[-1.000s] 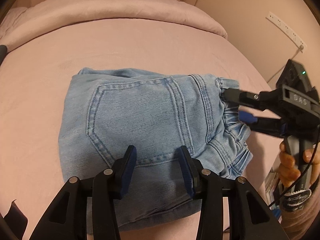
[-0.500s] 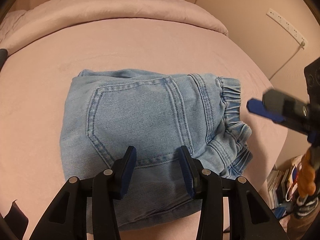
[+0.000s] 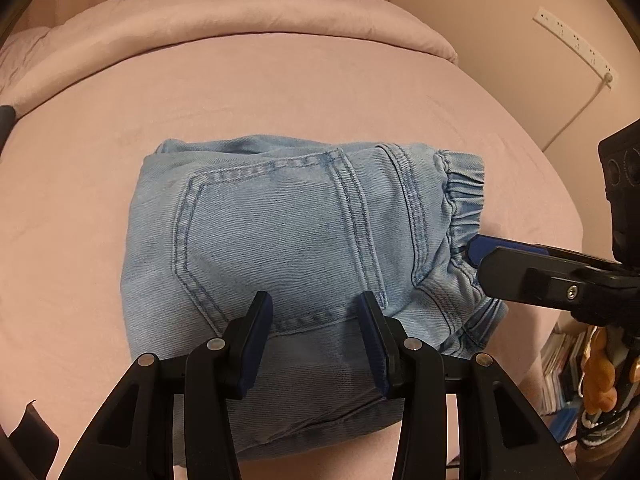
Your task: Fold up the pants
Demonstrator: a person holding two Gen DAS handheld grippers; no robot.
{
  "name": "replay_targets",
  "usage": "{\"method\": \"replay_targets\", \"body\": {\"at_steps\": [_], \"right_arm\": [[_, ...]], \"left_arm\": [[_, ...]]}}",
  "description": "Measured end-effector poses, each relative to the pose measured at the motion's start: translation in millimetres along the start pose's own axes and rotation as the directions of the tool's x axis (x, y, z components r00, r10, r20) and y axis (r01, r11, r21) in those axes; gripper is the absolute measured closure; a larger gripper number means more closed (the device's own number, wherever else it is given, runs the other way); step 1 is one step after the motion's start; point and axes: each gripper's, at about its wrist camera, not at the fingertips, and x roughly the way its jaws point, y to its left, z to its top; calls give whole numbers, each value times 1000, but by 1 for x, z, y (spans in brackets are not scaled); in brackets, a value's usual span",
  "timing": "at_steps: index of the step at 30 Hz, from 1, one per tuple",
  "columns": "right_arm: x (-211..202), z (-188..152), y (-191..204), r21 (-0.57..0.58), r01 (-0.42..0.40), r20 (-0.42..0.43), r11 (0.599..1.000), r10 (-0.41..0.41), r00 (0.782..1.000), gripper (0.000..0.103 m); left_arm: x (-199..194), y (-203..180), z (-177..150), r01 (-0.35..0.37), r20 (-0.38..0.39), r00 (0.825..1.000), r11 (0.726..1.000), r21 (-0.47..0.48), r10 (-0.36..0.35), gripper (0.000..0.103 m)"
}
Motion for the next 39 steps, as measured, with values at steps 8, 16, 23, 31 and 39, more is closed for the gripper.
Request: {"method": "replay_targets", "body": {"at_steps": [8,16,23,31,39], "right_arm": [[8,-4,-6,4,35,-44,999,-35,998,58],[10,-14,-14,6,33,-51,999,-33,998,60],[8,-18,-17,1,24,-36,1000,-24,999,60],[-24,-21,-32,79,9,79,997,-16,997,35],[-7,-14,-65,192,-4,53,981,-7,999,35]], "left_arm": [[6,3,8,6,-16,1000,1000,-7,-6,60],[-6,-6,30,40,38,998,999,4,-40,60],[-2,-34,48,49,47,998,996,79,-53,60],[7,-24,55,75,33,996,996,53,-77,60],[6,-22,53,91,37,995,995,27,-92,60]]}}
